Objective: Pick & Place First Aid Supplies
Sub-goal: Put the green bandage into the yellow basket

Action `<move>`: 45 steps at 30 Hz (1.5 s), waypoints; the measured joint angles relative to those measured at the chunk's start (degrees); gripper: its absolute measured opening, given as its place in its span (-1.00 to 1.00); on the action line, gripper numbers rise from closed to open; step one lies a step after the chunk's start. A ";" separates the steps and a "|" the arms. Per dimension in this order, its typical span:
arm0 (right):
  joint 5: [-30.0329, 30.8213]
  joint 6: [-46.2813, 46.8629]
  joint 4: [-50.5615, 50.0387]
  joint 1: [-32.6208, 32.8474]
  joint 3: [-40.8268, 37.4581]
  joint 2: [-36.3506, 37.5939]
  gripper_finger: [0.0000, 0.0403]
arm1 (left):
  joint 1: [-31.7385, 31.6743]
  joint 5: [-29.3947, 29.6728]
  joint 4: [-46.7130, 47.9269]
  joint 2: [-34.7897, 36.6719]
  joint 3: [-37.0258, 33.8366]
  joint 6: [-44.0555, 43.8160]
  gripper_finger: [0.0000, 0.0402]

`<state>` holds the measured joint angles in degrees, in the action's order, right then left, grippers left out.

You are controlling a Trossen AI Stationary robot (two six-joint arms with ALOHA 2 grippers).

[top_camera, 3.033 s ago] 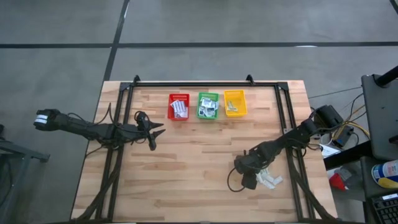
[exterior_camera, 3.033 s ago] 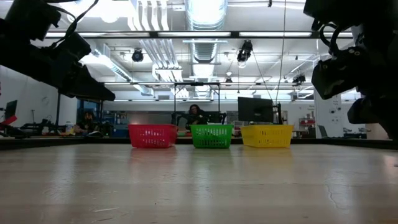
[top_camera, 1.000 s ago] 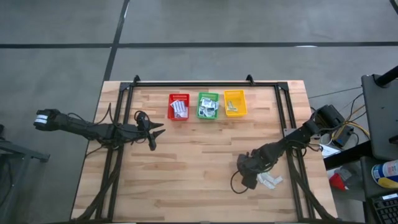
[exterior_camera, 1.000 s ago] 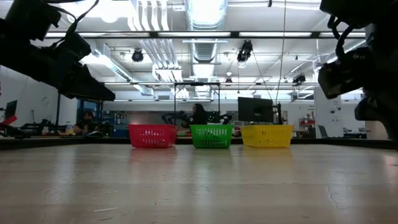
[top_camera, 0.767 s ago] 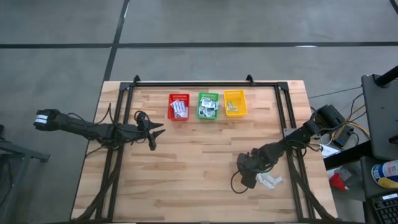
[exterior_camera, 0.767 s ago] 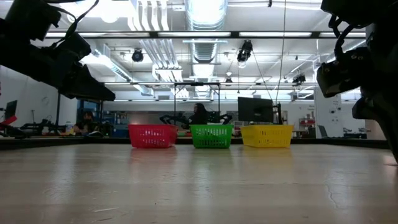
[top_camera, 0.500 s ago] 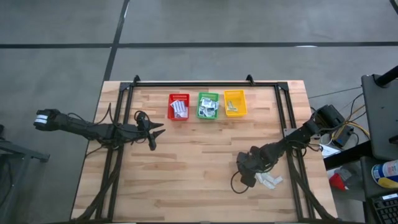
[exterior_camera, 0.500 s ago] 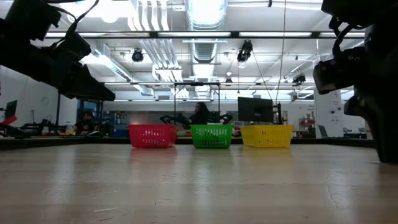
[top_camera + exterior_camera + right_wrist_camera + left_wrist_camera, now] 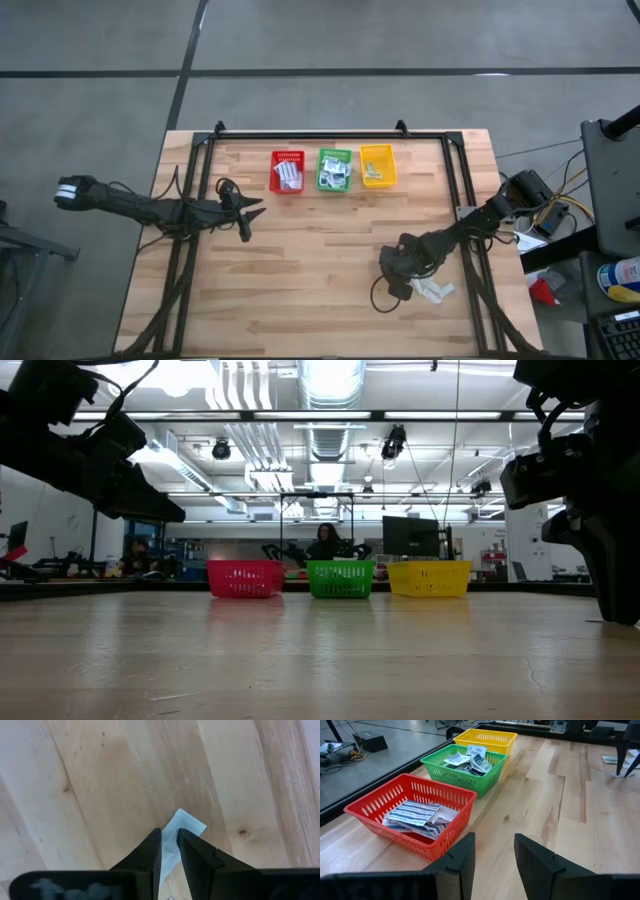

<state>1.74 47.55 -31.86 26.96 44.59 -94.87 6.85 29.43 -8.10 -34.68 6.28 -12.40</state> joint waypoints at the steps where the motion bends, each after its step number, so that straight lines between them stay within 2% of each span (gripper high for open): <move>1: 0.00 0.01 -0.03 -0.01 0.02 -0.01 -0.66 | 0.00 0.01 0.00 0.00 0.00 0.00 -0.34; 5: -0.04 1.44 -0.71 -0.24 0.05 -0.09 -0.70 | 0.01 0.01 0.00 0.01 0.01 0.00 -0.34; 12: -0.02 1.70 -1.22 -0.44 0.05 -0.07 -0.94 | 0.00 0.00 0.00 0.00 0.00 -0.07 -0.34; 20: -0.26 0.65 -1.37 -0.92 0.01 2.23 -0.96 | -0.01 0.01 0.01 0.02 0.00 -0.07 -0.34; 23: 0.11 -1.39 -2.07 -1.91 0.10 5.66 -0.96 | 0.01 0.01 0.01 0.00 0.01 -0.07 -0.34; 29: 3.09 -8.26 -0.01 -5.85 0.64 17.75 -0.96 | 0.00 0.01 0.00 0.01 0.00 -0.04 -0.34; 34: 3.71 -17.84 7.83 -11.15 0.66 29.96 -0.96 | -0.01 0.02 0.02 0.00 0.02 0.00 -0.34; 37: -0.34 -23.71 13.98 -14.84 0.53 36.90 -0.96 | -0.01 0.02 0.02 0.00 0.00 0.14 -0.34; 40: -7.70 -27.54 19.77 -18.58 0.53 43.08 -0.96 | 0.00 0.02 0.02 0.00 0.00 0.17 -0.34; 45: -18.24 -28.68 24.94 -23.53 0.53 50.13 -0.96 | -0.01 0.04 0.02 0.00 0.01 0.22 -0.34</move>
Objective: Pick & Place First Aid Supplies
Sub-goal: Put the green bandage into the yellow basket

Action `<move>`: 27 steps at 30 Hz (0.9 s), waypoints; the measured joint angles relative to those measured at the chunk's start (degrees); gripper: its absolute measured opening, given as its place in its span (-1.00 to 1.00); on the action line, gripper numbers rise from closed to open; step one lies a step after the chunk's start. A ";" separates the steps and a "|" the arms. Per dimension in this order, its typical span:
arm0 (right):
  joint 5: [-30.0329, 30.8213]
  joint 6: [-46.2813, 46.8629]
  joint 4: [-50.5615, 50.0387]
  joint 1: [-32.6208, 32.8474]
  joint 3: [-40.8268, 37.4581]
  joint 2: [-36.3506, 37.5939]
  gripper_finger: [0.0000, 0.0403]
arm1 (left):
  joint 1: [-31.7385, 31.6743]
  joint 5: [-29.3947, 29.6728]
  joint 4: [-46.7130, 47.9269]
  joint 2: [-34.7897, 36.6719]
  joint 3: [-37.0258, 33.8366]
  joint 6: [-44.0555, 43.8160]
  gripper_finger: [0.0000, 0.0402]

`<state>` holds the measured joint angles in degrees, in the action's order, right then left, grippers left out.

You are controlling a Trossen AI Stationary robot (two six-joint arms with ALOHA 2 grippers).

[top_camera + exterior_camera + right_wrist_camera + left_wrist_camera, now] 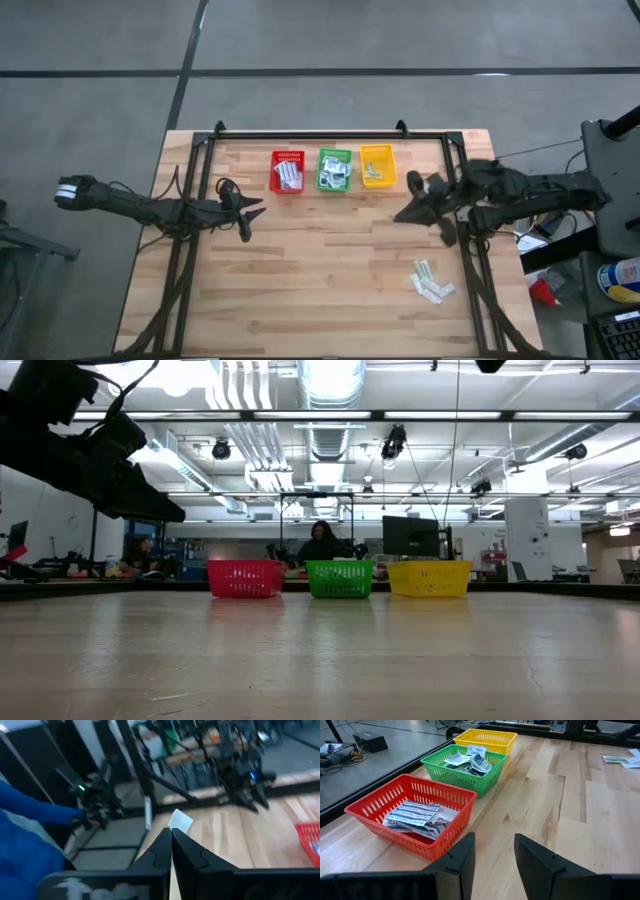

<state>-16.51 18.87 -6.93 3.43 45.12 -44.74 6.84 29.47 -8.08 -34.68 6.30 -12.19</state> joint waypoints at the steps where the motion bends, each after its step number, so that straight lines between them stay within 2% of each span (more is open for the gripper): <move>1: -1.30 0.05 0.18 -0.72 0.00 0.93 -0.96 | -0.01 0.02 0.00 0.00 -0.01 0.00 -0.34; 6: -4.64 0.39 0.18 -2.02 0.00 2.74 -0.96 | 0.01 0.11 0.00 0.00 0.00 0.01 -0.34; 10: -3.81 0.51 0.19 -2.02 0.00 1.48 -0.96 | 0.01 0.15 0.00 0.00 -0.01 0.02 -0.34; 12: 0.60 0.60 -0.48 -2.00 0.00 -0.01 -0.96 | 0.00 0.17 0.00 0.00 -0.01 0.02 -0.34; 16: 15.66 -1.92 -8.64 -3.38 0.51 -4.46 -0.96 | -0.01 0.17 0.00 0.00 -0.01 0.00 -0.34; 20: 27.67 -3.92 -16.15 -8.41 2.32 -9.94 -0.96 | 0.00 0.20 -0.01 0.01 0.01 0.00 -0.34; 23: 29.50 -8.03 -18.45 -14.13 4.83 -14.36 -0.96 | 0.01 0.20 -0.02 0.00 -0.01 0.31 -0.34; 27: 28.30 -12.78 -22.08 -22.10 9.96 -21.91 -0.96 | 0.01 0.21 -0.02 0.01 -0.01 0.37 -0.34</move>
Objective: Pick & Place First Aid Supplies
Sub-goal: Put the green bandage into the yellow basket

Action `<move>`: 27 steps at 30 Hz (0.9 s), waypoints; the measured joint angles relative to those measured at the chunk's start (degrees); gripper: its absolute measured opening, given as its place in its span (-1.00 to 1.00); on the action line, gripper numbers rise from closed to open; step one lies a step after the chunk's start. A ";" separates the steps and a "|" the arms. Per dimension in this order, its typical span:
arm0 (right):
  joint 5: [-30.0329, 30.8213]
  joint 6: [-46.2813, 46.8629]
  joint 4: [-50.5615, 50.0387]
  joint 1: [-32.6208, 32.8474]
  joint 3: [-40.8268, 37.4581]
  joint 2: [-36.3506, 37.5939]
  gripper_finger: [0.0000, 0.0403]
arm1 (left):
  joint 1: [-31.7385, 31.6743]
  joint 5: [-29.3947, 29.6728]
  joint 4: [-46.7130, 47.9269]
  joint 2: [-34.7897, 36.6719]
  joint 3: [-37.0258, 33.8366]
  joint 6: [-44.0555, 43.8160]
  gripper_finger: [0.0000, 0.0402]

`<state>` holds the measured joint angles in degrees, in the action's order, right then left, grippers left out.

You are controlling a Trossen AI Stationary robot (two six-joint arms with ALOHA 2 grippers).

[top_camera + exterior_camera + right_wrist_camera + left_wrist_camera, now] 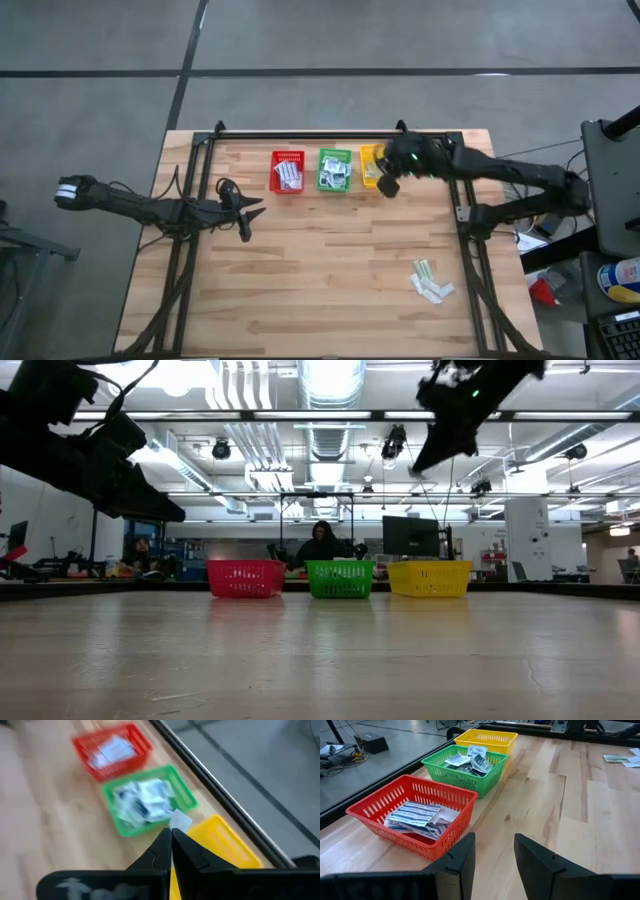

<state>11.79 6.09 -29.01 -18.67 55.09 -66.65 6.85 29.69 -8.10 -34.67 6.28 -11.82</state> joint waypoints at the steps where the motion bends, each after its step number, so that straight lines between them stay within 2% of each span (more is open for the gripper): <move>1: -1.13 -1.72 -1.53 -1.90 1.55 -2.09 -0.96 | -0.02 0.00 0.00 0.00 0.02 0.06 -0.34; 7: -5.81 -7.32 -9.56 -10.23 9.99 -14.74 -0.96 | -0.02 0.65 0.00 -0.01 0.00 1.29 -0.34; 12: -8.16 -10.10 -12.75 -12.86 14.06 -22.45 -0.96 | -0.01 2.61 0.00 -0.01 0.00 1.60 -0.34; 22: -9.29 -12.51 -14.50 -14.08 14.04 -28.77 -0.96 | 0.00 4.29 0.00 0.00 0.01 1.62 -0.34; 27: -13.88 -13.63 -14.11 -14.51 13.26 -29.69 -0.94 | 0.00 4.97 0.00 -0.01 0.00 1.62 -0.34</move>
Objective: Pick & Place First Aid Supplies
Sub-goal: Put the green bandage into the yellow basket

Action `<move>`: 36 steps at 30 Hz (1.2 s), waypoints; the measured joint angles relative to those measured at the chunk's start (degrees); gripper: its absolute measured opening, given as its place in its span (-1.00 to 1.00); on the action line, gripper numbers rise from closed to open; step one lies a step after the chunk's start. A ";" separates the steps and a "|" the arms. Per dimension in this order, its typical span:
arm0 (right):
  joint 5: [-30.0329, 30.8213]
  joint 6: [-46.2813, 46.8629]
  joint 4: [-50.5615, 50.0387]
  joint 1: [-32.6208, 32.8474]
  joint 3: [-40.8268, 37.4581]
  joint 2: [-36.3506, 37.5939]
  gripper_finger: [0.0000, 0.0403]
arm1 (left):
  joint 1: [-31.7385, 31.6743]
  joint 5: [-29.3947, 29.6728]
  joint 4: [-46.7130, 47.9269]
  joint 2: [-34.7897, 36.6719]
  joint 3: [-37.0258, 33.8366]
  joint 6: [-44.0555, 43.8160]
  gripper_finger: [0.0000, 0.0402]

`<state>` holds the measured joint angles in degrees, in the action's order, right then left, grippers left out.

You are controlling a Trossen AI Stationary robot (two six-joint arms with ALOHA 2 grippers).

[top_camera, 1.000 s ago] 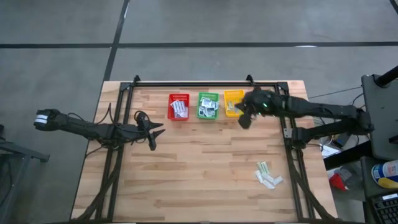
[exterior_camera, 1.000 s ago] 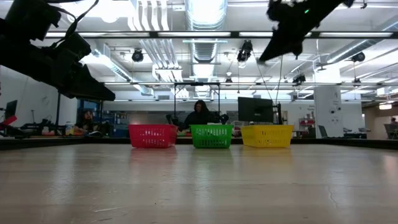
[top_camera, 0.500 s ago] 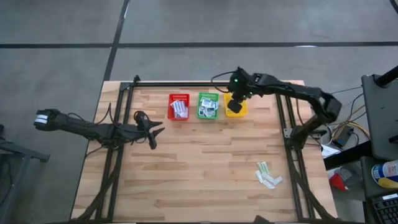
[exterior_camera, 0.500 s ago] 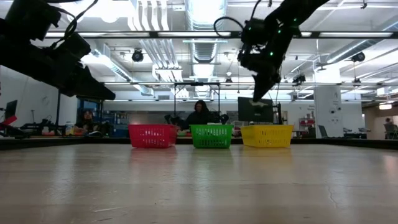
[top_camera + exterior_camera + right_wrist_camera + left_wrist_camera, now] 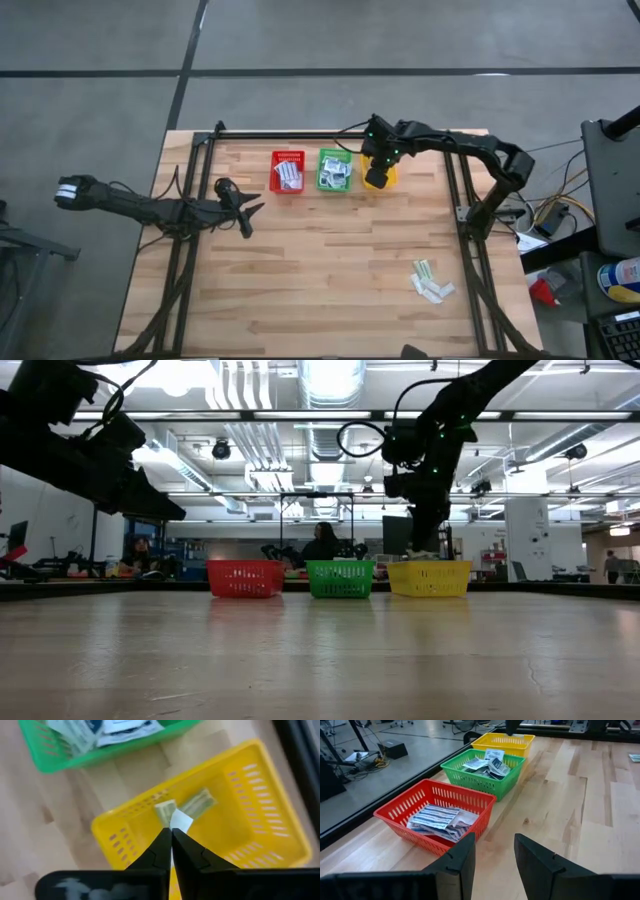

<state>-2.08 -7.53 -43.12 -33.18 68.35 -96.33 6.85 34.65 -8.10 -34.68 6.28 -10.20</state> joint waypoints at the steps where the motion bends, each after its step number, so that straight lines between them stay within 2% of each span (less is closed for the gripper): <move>1: -0.61 -0.03 0.00 -0.08 -0.13 -0.11 -0.92 | -0.01 0.00 0.00 0.00 0.00 0.00 -0.34; 13: -0.97 -0.43 -0.34 -0.79 -1.12 -0.86 -0.46 | 0.00 -0.02 -0.01 0.02 0.00 -0.02 -0.34; 18: -0.96 -0.41 -1.53 -0.72 -1.13 2.85 -0.39 | 0.00 -0.02 0.00 0.01 0.00 -0.02 -0.34; 23: -1.57 -0.08 -1.60 -0.26 -1.90 9.75 -0.41 | 0.00 -0.02 0.00 0.00 0.00 0.04 -0.34; 28: -6.35 3.47 -1.74 2.10 -4.64 19.16 -0.45 | 0.00 -0.02 0.00 0.02 0.00 0.09 -0.34; 36: -7.68 13.24 -2.61 14.12 -16.16 35.27 -0.48 | 0.00 -0.02 0.01 0.01 0.00 1.16 -0.34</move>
<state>-9.76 5.71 -45.74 -19.05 52.18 -61.06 6.85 34.63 -8.09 -34.66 6.28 -9.04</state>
